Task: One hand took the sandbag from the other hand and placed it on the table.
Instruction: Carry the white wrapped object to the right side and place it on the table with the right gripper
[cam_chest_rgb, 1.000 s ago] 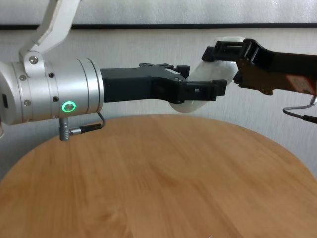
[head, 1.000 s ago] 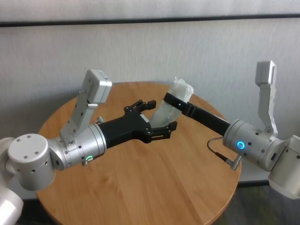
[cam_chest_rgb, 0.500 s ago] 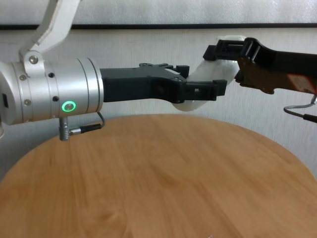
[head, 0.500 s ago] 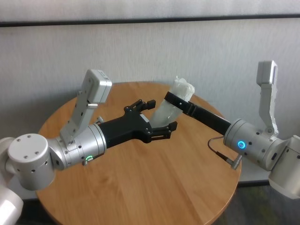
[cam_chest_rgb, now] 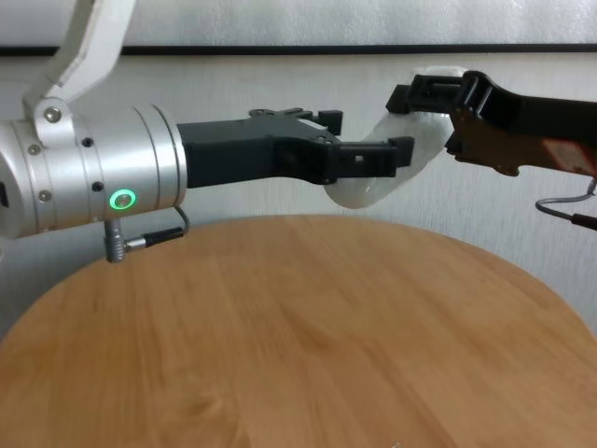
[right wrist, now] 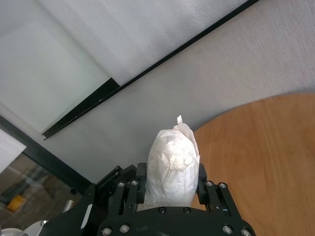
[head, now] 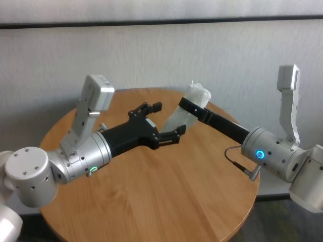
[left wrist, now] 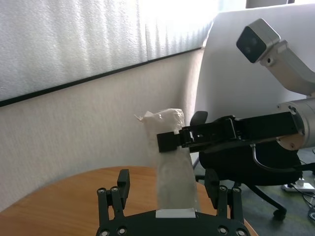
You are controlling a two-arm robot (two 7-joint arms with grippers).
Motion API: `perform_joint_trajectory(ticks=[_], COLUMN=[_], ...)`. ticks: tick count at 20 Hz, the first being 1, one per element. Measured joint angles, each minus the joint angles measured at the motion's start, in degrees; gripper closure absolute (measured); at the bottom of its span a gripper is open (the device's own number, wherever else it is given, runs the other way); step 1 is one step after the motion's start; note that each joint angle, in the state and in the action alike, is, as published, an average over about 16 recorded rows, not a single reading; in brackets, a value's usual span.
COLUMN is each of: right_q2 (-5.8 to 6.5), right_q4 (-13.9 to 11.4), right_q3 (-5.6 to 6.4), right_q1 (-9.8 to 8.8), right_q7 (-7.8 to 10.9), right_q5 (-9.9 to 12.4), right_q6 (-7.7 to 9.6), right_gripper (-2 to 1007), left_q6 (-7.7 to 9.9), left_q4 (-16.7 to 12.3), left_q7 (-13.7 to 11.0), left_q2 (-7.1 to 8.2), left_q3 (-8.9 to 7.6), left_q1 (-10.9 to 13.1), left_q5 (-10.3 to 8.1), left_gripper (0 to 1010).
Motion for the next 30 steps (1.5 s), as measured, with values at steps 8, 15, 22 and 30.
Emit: perform_joint_trajectory(ticks=[8,15,22,30], right_q2=[-0.19,-0.24,-0.25,-0.29], right_q4=[0.3,0.4,0.4,0.4], right_q3=[0.21,0.33,0.39,0.41], right_q1=[0.05,0.07,0.07,0.08], right_q7=[0.07,0.23,0.42,0.62], right_q5=[-0.2,-0.2,-0.3,-0.5], right_q6=[0.03,0.08,0.09,0.12], right_gripper=[440,440,440,440], left_q6=[-3.23,-5.38,-6.11,-5.70], left_q4=[-0.6,-1.4,-2.3,-3.2], left_q7=[3.5,6.6,9.1,11.5], left_q2=[-0.67,-1.76,-2.76,-3.64], left_q3=[-2.68,-5.54,-7.75,-9.46], left_q1=[2.4,4.6,6.2,7.3], left_q5=[-1.62,-2.27,-1.45,0.54], left_gripper=[9,9,9,9])
